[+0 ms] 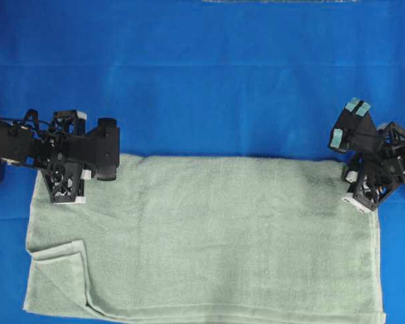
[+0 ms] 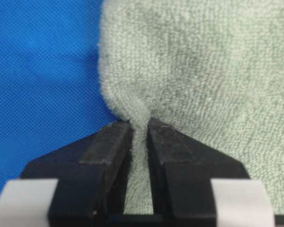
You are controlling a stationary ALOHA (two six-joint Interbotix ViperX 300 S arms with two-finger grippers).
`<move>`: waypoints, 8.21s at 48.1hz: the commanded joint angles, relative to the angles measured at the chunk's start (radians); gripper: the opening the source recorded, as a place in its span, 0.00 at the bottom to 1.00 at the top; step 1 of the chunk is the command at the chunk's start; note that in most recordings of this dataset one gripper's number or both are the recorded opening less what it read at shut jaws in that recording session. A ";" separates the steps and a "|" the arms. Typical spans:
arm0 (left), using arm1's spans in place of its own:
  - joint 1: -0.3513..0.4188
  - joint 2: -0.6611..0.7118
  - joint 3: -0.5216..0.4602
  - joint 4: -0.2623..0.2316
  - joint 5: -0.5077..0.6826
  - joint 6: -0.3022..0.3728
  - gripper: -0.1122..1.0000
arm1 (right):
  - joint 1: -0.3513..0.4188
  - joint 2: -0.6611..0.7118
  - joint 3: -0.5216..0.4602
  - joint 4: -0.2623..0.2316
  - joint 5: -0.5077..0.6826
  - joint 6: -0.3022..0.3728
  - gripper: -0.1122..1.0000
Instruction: Fold a bath towel.
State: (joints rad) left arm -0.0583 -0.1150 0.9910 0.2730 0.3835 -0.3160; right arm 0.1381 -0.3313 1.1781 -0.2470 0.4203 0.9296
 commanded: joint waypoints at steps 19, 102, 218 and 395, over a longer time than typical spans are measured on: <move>-0.025 -0.264 -0.199 -0.009 0.448 -0.002 0.18 | 0.002 -0.264 -0.284 -0.144 0.430 -0.018 0.22; -0.443 -0.020 -0.976 -0.005 0.561 -0.279 0.18 | -0.451 -0.351 -0.515 -0.706 0.483 -0.092 0.22; -0.009 -0.508 0.055 0.011 0.302 -0.482 0.86 | -0.712 0.192 -0.525 -0.222 0.310 -0.437 0.66; -0.038 -0.495 0.037 0.009 0.189 -0.380 0.86 | -0.034 0.511 -0.919 -0.054 0.212 -0.161 0.70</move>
State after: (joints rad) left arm -0.0859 -0.6059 1.0538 0.2792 0.5860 -0.7010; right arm 0.1028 0.2562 0.2608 -0.2884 0.6197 0.7685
